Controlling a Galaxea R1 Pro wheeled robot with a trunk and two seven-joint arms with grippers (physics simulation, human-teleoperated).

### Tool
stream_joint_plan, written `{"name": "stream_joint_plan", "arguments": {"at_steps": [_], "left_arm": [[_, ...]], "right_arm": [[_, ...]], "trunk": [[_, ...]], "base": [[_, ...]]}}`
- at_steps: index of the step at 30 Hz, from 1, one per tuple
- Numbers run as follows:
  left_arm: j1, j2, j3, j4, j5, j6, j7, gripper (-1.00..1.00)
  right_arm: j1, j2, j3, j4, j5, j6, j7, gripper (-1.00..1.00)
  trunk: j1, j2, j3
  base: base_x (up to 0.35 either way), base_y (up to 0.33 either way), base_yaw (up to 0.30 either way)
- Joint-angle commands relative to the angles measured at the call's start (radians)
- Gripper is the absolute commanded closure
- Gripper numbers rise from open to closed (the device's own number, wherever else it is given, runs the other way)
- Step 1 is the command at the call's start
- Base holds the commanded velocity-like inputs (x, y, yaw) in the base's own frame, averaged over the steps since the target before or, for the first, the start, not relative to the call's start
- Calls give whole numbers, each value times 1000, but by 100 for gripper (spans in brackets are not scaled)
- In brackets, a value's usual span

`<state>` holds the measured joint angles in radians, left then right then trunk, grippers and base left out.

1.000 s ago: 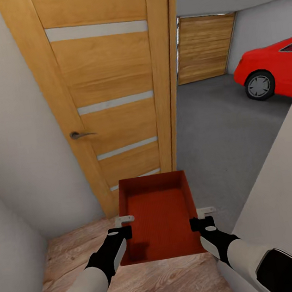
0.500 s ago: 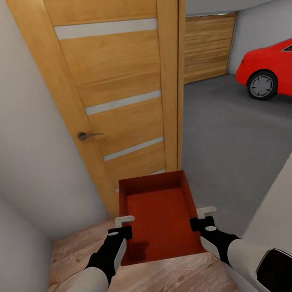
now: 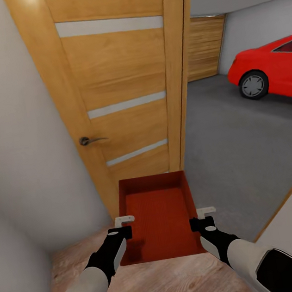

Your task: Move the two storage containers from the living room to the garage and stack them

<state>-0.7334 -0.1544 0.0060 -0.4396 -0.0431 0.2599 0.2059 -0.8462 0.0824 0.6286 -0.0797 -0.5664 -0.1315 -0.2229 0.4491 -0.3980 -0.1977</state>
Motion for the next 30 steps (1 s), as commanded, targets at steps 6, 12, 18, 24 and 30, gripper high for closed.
{"name": "stream_joint_plan", "arguments": {"at_steps": [6, 12, 18, 24, 30], "left_arm": [[0, 1, -11, 52, 12, 9, 7, 100], [0, 1, -11, 52, 12, 9, 7, 100], [0, 1, -12, 51, 7, 7, 7, 100], [0, 1, -12, 49, 6, 7, 7, 100], [0, 1, -12, 49, 6, 7, 7, 100]], "right_arm": [[-2, 0, -15, -2, 7, -13, -6, 100], [-2, 0, -15, -2, 7, -13, -6, 100], [-2, -1, -15, -2, 7, -13, -5, 100], [-2, -1, -15, -2, 7, -13, -6, 100], [-2, -2, -15, -2, 7, -13, -6, 100]], "trunk": [[1, -2, -2], [1, -2, -2], [1, -2, -2], [1, -2, -2], [1, -2, -2]], "base": [[188, 299, -222], [196, 299, -223], [114, 136, -223], [8, 9, -223], [0, 0, -223]]}}
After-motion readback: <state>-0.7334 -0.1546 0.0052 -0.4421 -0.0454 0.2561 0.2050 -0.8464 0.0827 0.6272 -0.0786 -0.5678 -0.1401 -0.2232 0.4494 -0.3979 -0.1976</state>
